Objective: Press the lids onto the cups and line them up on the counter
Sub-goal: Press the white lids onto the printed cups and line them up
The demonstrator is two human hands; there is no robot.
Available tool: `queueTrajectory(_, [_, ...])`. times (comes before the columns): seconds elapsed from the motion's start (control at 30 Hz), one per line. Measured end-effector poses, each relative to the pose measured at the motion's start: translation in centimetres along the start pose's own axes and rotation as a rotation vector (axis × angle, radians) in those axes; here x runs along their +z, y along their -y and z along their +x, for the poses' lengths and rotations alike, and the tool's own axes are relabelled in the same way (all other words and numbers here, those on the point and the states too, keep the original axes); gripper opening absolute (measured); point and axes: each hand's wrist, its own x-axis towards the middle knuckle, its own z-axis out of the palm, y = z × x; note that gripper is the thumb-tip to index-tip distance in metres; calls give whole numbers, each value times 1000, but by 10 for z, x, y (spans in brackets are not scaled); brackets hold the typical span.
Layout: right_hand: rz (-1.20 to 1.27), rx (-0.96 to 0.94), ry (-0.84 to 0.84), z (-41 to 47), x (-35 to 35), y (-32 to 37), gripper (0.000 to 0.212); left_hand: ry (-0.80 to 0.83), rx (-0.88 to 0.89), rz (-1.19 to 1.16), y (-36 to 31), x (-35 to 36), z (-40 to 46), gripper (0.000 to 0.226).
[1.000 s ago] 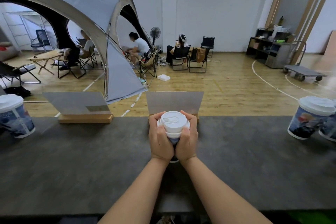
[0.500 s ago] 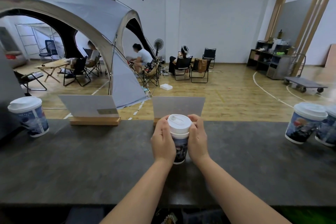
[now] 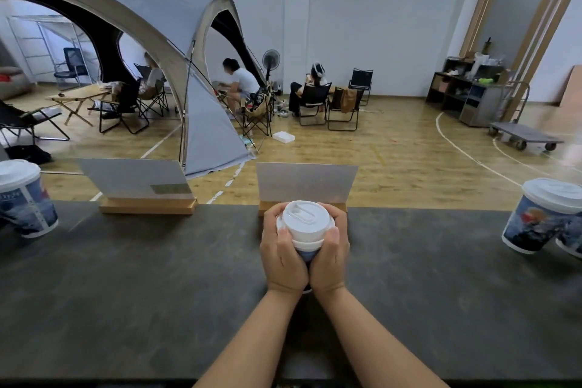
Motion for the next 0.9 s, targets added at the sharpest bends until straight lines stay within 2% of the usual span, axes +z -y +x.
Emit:
queueTrajectory(0.2, [83,14,-17,1,2,-5,43,0,-11,-4,8,0,1,28])
queueTrajectory(0.33, [98,17,-3,2,3,-7,43,13,-2,-28,9,0,2,34])
queueTrajectory(0.47, [54,41,-9,3,1,-8,44,7,-19,-18,5,0,2,30])
queueTrajectory(0.6, [-12,60,12,0,1,2,35,62,-49,48,-5,-5,3,34])
queueTrajectory(0.7, [-70,85,10,-3,-3,11,31,108,-42,164,-8,-16,8,28])
queueTrajectory(0.8, [-72,65,-11,-12,-11,19,22,40,-115,145,-8,-26,10,21])
queueTrajectory(0.9, [-71,46,32,-13,-18,24,23,102,-107,157,-13,-25,-5,34])
